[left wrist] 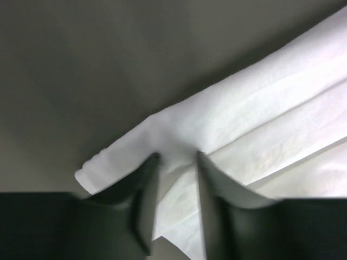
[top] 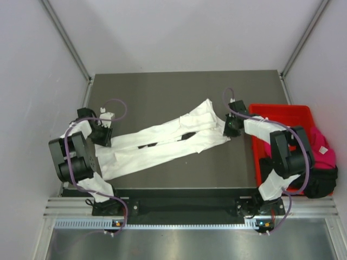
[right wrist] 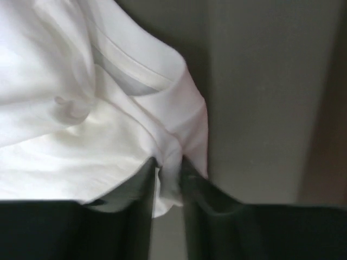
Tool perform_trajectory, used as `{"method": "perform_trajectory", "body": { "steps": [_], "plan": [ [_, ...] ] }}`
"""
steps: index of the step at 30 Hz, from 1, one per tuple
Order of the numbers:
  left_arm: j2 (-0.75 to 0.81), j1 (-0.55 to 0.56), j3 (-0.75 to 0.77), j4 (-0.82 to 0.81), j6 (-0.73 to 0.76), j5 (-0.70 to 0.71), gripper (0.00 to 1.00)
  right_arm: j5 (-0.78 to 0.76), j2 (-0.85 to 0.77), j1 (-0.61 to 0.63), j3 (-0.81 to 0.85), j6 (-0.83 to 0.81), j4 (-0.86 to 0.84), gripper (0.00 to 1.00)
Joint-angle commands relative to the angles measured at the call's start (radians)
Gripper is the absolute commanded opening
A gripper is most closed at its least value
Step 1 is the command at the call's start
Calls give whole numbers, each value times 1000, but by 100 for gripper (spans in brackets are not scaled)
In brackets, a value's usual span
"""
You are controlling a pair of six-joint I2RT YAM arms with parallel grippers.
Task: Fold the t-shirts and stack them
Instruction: Fold the tshirt
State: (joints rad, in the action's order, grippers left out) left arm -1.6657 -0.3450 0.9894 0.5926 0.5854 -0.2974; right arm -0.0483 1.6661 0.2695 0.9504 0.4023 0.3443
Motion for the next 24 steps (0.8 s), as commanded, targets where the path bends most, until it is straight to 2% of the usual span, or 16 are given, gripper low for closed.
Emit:
{"method": "perform_trajectory", "body": {
  "steps": [1, 3, 5, 6, 8, 14, 15, 17, 18, 21, 24],
  "plan": [
    [15, 6, -53, 30, 77, -40, 32, 44, 64, -16, 27, 9, -70, 14],
    [44, 14, -80, 53, 108, -51, 13, 90, 92, -29, 47, 9, -83, 1],
    [61, 37, -119, 68, 146, -52, 2, 105, 141, -55, 106, 9, -91, 0],
    [78, 63, -142, 91, 160, -66, 0, 119, 191, -62, 178, 4, -90, 0],
    [90, 93, -162, 119, 204, -94, 0, 131, 251, -72, 266, 0, -67, 0],
    [150, 286, -204, 223, 274, -236, 0, 206, 556, -82, 733, 10, 39, 0],
    [152, 341, -204, 222, 258, -218, 0, 252, 639, -82, 864, 18, 53, 0],
    [150, 399, -198, 223, 243, -215, 0, 284, 717, -81, 986, 36, 79, 0],
    [147, 434, -183, 236, 251, -232, 0, 292, 791, -81, 1102, 61, 90, 0],
    [126, 529, -147, 268, 235, -310, 1, 280, 914, -82, 1304, 128, 113, 0],
    [89, 651, -124, 242, 200, -350, 2, 291, 955, -82, 1354, 217, 18, 0]
  ]
}}
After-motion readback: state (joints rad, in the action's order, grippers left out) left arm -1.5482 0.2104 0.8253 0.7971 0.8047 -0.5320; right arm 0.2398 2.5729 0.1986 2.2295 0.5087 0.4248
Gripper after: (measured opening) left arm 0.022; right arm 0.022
